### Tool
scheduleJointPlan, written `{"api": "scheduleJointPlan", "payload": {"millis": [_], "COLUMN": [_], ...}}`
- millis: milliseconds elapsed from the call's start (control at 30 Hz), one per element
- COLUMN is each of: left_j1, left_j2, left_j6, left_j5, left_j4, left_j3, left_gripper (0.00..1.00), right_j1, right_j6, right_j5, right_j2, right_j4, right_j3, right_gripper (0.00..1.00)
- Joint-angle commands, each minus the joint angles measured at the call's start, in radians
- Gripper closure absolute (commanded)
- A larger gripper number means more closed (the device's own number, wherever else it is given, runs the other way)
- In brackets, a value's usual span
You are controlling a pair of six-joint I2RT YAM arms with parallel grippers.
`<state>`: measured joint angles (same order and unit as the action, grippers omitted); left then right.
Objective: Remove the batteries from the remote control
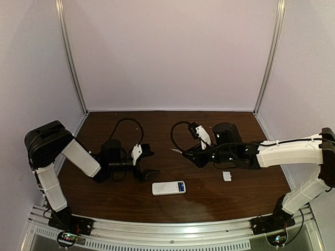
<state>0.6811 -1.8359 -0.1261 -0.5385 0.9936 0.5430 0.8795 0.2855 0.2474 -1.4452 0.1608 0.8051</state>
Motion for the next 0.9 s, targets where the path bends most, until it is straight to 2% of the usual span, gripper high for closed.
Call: {"api": "scheduleJointPlan", "payload": {"millis": [0,267,433,567,667,867], "left_j1": [-0.007,-0.062,-0.063,-0.062,-0.046,0.062], "left_j2": [-0.038,-0.078,-0.113,-0.122,-0.12,-0.082], "left_j6": [-0.085,-0.09,-0.152,-0.192,-0.148,-0.084], "left_j5": [-0.118,-0.359,-0.379,-0.469,-0.453,-0.289], "left_j4": [0.006,-0.034,-0.14,-0.221,-0.199,-0.144], "left_j3": [0.015,0.034,0.077,0.108,0.103,0.047], "left_gripper": [0.03,0.03,0.02,0.03,0.03,0.03], "right_j1": [-0.003,-0.003,-0.002,-0.002,-0.001,0.0], "right_j6": [-0.007,0.04,0.058,0.066,0.071,0.084], "right_j5": [-0.04,-0.066,-0.08,-0.094,-0.108,-0.14], "right_j2": [0.049,0.14,0.211,0.252,0.276,0.323], "right_j4": [-0.05,-0.091,-0.136,-0.173,-0.212,-0.253], "right_j3": [0.022,-0.033,-0.056,-0.064,-0.062,-0.068], "right_gripper": [1.0,1.0,1.0,1.0,1.0,1.0]}}
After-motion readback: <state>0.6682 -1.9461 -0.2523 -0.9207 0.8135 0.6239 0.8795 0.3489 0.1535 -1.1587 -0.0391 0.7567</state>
